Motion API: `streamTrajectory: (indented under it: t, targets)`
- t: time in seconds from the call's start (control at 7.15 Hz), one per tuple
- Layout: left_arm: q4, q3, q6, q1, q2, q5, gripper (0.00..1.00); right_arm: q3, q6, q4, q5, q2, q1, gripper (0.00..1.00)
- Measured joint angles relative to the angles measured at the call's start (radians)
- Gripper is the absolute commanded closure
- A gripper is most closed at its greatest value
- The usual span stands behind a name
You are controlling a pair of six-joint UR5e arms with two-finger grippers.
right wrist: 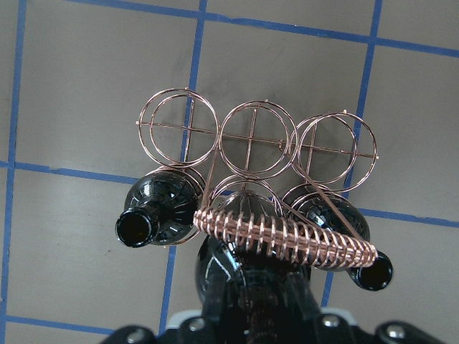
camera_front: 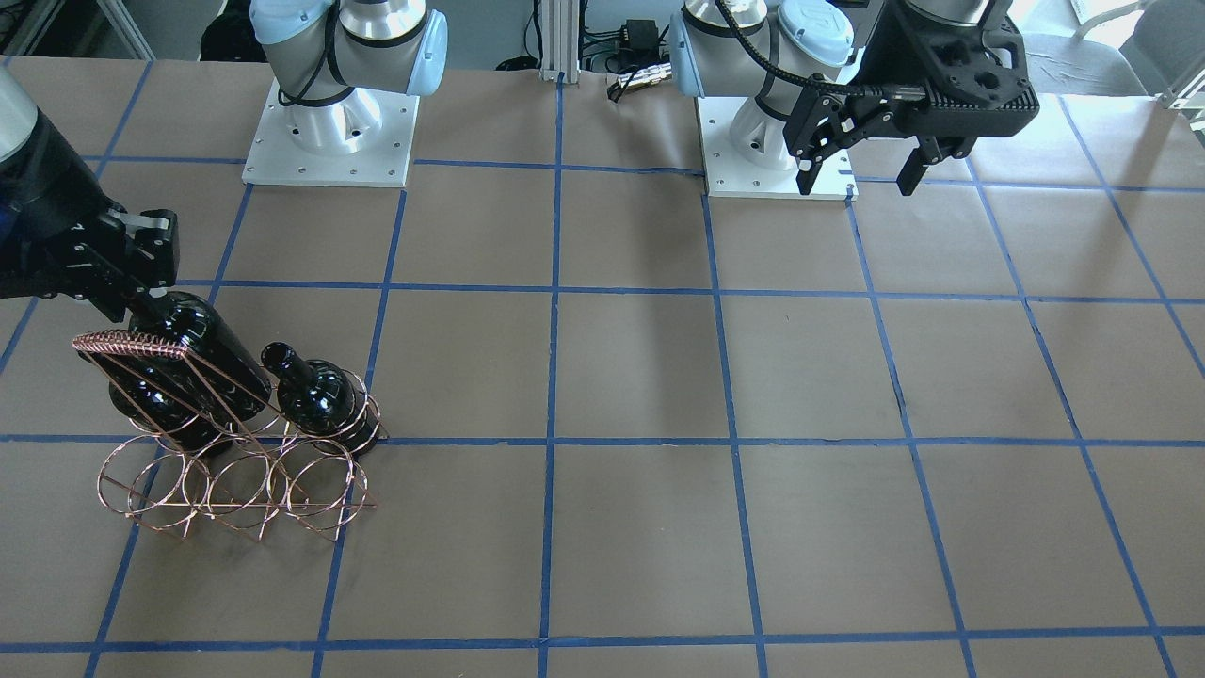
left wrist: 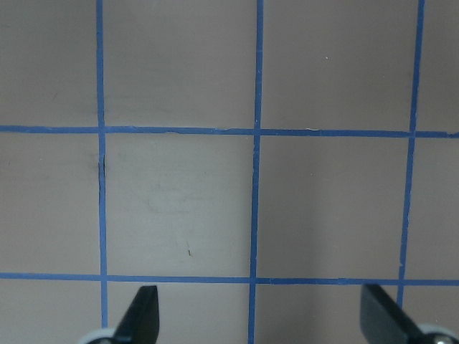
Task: Place wine into wine basket
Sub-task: 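Lower the bottle into the empty rack slot beside the other bottles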
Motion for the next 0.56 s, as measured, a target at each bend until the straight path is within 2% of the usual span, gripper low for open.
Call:
streamTrajectory:
  t: [0.56]
  targets:
    - [-0.021,0.001,0.001,-0.002,0.018,-0.004,0.00,0.021,0.003,-0.016,0.000,0.000,-0.001,1.00]
